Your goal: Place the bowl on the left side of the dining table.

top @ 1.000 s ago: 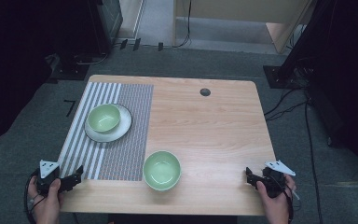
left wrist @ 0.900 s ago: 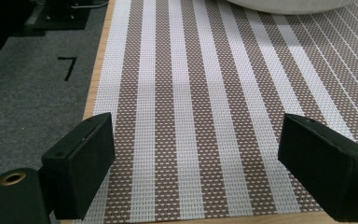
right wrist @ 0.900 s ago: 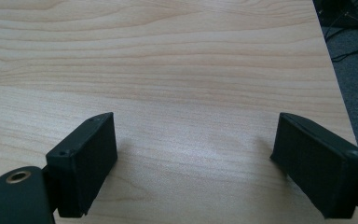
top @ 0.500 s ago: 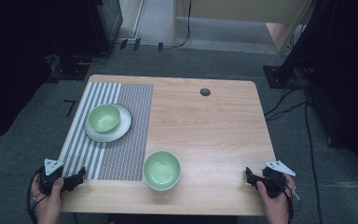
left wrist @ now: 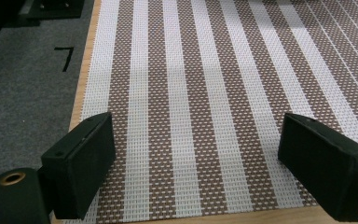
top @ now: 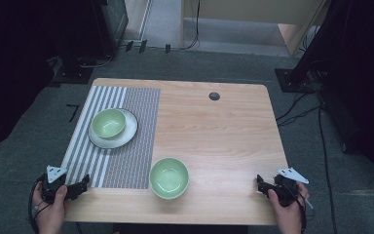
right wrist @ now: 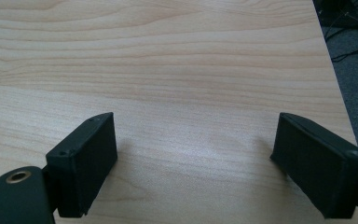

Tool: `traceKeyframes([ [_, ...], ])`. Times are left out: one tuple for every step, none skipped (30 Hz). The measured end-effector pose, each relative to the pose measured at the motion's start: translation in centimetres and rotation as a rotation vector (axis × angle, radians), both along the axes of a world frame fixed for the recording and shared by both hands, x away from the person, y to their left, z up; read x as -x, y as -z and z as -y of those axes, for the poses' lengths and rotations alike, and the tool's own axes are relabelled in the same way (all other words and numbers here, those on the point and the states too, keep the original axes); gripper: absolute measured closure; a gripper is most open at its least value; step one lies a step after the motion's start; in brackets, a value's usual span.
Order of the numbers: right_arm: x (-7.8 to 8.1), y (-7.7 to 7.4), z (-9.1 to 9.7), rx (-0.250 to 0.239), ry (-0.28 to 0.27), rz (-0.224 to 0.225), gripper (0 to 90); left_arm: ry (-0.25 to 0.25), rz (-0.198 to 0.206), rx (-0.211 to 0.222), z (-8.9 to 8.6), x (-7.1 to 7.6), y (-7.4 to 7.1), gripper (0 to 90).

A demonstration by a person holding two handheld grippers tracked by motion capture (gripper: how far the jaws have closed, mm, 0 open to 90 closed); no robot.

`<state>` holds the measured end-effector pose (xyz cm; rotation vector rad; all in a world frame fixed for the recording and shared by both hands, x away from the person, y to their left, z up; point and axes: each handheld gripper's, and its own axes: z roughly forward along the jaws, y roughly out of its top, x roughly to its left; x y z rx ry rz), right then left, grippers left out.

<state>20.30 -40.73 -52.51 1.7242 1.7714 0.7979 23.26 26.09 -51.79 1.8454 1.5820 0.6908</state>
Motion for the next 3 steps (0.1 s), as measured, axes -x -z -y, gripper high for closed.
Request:
traceKeyframes([
  [0.0, 0.0, 0.0, 0.0, -0.001, 0.0, 13.3, 0.0, 0.0, -0.001, 0.01, -0.02, 0.0, 9.9],
  [0.0, 0.0, -0.01, -0.001, 0.001, -0.001, 13.3, -0.001, 0.001, 0.001, 0.02, -0.04, 0.01, 9.7],
  [0.0, 0.0, -0.01, -0.001, 0.001, -0.001, 13.3, -0.001, 0.001, 0.0, 0.02, -0.05, 0.01, 9.7],
])
